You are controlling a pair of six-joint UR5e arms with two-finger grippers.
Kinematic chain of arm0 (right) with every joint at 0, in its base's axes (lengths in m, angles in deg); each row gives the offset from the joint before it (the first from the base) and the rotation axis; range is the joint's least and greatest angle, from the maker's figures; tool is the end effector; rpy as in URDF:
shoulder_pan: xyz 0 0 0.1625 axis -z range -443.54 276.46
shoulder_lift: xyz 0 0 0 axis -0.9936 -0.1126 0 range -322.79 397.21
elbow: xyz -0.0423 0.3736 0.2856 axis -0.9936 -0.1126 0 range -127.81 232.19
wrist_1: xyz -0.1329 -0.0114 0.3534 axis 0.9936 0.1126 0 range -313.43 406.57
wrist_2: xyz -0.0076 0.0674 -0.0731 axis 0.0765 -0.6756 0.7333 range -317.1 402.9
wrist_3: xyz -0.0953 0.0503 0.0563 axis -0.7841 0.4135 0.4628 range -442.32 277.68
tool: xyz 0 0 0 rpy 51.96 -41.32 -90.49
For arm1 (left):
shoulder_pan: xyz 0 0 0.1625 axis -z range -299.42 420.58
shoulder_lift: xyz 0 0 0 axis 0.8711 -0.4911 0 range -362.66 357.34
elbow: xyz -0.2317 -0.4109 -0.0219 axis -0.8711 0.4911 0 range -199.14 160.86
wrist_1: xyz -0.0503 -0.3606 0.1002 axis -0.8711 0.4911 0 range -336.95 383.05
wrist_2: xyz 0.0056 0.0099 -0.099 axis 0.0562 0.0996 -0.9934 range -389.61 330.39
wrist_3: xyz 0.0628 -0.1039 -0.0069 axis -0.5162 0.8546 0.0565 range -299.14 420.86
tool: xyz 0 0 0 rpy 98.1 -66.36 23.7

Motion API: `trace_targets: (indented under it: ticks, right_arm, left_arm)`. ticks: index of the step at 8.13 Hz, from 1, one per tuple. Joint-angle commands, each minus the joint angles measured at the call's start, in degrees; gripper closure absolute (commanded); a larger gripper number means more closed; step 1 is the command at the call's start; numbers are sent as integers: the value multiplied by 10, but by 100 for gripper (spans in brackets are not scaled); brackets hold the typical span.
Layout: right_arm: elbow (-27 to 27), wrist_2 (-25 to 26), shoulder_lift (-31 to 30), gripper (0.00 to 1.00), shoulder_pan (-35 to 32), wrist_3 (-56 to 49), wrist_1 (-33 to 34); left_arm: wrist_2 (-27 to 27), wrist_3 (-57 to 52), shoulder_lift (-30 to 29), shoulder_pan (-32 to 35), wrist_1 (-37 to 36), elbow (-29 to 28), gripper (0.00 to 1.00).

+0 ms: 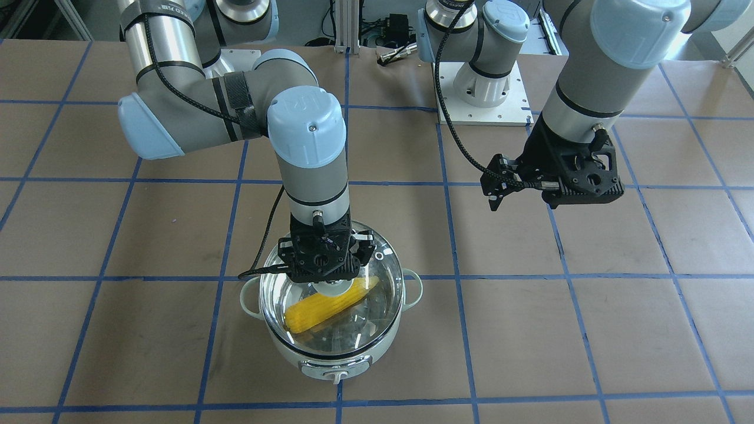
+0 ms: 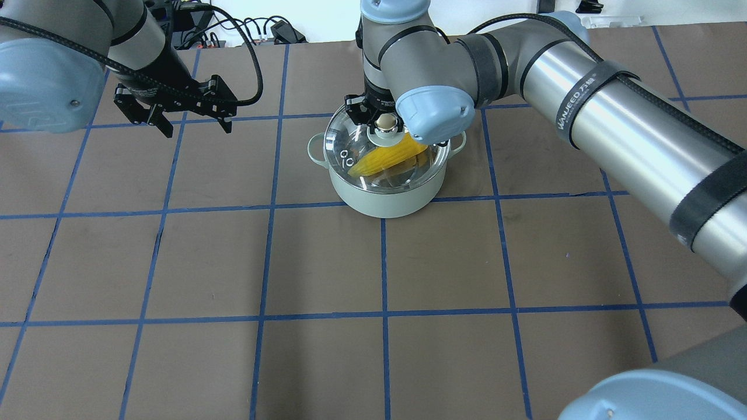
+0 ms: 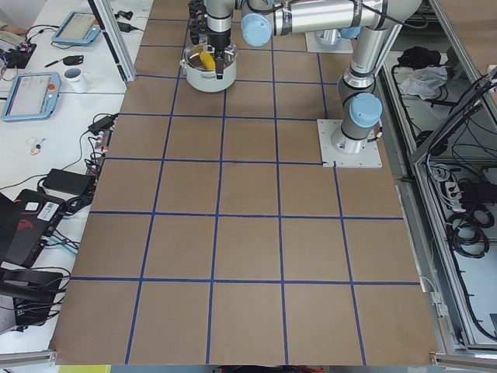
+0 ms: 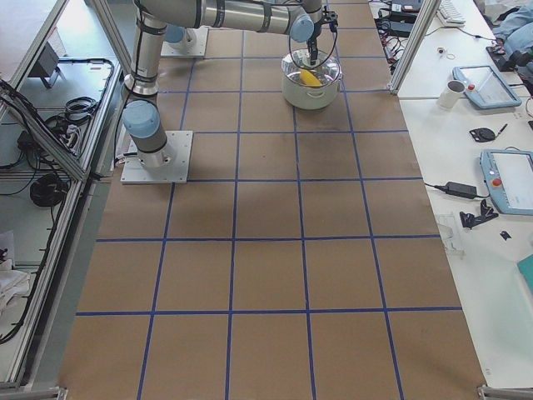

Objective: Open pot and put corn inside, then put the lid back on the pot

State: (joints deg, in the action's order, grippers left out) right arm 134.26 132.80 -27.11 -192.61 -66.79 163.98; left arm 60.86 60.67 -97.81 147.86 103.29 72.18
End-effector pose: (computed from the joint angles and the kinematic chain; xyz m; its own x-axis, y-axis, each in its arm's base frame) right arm 0.3418 -0.5800 0.3773 -0.9968 -0.0655 -0.0467 -0.0572 0.9853 -0.1612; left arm -0.1083 -0.5057 0.4773 -0.9990 -0.0448 -0.0085 -0.0442 0.9974 -0.0573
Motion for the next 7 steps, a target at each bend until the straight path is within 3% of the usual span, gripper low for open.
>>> trace_targets:
  ticks: [1, 6, 7]
  right_arm:
    - [0, 0, 0, 71, 1, -9, 26]
    - [17, 1, -1, 71, 1, -17, 33]
    - [19, 10, -1, 58, 1, -19, 33]
  left_arm:
    - [2, 0, -1, 1, 0, 0, 0]
    - [0, 0, 0, 1, 0, 0, 0]
    - [-1, 0, -1, 1, 0, 0, 0]
